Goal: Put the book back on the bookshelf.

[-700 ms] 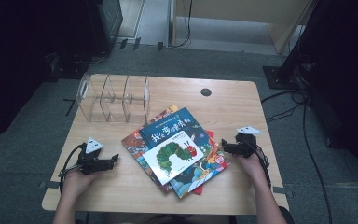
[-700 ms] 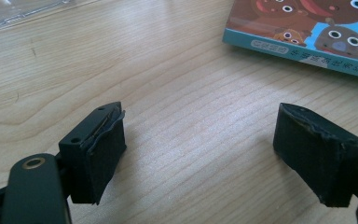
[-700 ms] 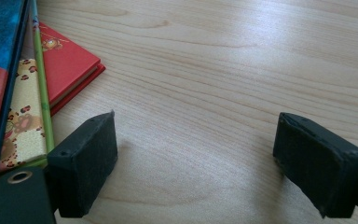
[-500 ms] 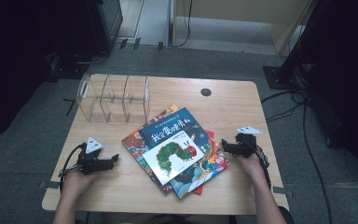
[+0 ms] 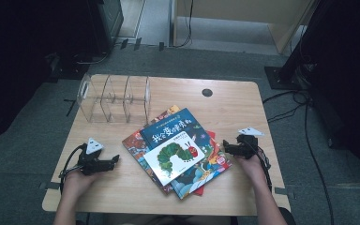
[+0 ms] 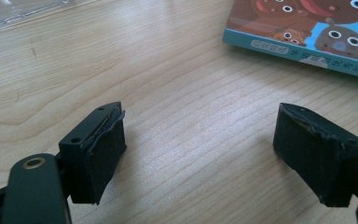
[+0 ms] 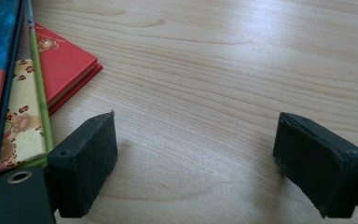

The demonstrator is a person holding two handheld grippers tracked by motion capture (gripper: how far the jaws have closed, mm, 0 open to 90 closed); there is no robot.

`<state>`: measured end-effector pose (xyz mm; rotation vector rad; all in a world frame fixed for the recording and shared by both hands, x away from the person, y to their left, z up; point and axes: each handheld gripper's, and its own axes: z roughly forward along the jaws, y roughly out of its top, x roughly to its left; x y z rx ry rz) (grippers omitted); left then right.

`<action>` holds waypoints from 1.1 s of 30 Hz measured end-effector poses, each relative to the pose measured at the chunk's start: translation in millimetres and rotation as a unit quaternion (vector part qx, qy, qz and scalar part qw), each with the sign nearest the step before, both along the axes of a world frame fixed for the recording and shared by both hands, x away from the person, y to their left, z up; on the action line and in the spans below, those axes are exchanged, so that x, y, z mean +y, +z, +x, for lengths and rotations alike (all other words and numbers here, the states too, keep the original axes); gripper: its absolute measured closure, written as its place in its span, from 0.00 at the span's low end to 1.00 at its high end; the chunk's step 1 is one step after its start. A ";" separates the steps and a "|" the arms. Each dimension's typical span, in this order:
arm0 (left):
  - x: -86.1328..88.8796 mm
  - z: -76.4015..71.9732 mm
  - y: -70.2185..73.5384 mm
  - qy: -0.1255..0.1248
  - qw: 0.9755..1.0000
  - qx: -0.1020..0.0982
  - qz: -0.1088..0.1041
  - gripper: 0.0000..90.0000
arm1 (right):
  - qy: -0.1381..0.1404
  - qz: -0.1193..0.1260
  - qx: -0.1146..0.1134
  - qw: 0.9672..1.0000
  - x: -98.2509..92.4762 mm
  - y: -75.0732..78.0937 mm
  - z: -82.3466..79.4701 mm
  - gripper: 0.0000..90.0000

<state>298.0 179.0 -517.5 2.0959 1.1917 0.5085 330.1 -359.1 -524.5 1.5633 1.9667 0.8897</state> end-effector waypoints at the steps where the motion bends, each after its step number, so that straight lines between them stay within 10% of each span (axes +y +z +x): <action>1: -0.1 0.0 0.0 0.000 1.000 0.000 0.000 0.19 | 0.000 0.000 0.000 1.000 0.0 0.0 0.0 0.15; 14: 0.4 2.6 1.4 -0.005 1.000 0.009 0.005 0.16 | 0.016 -0.003 0.004 1.000 -1.2 0.0 1.2 0.13; 19: 5.3 4.9 9.2 -0.007 1.000 0.028 0.002 0.40 | 0.025 0.003 0.013 1.000 -4.5 6.5 -0.8 0.37; 24: 7.3 12.4 20.9 -0.031 0.996 0.072 -0.050 0.52 | 0.034 0.038 0.021 0.998 -5.6 15.2 -4.7 0.44; 33: -11.1 16.2 39.6 -0.072 0.991 0.097 -0.054 0.57 | 0.064 0.063 0.010 0.996 1.3 37.8 -15.5 0.48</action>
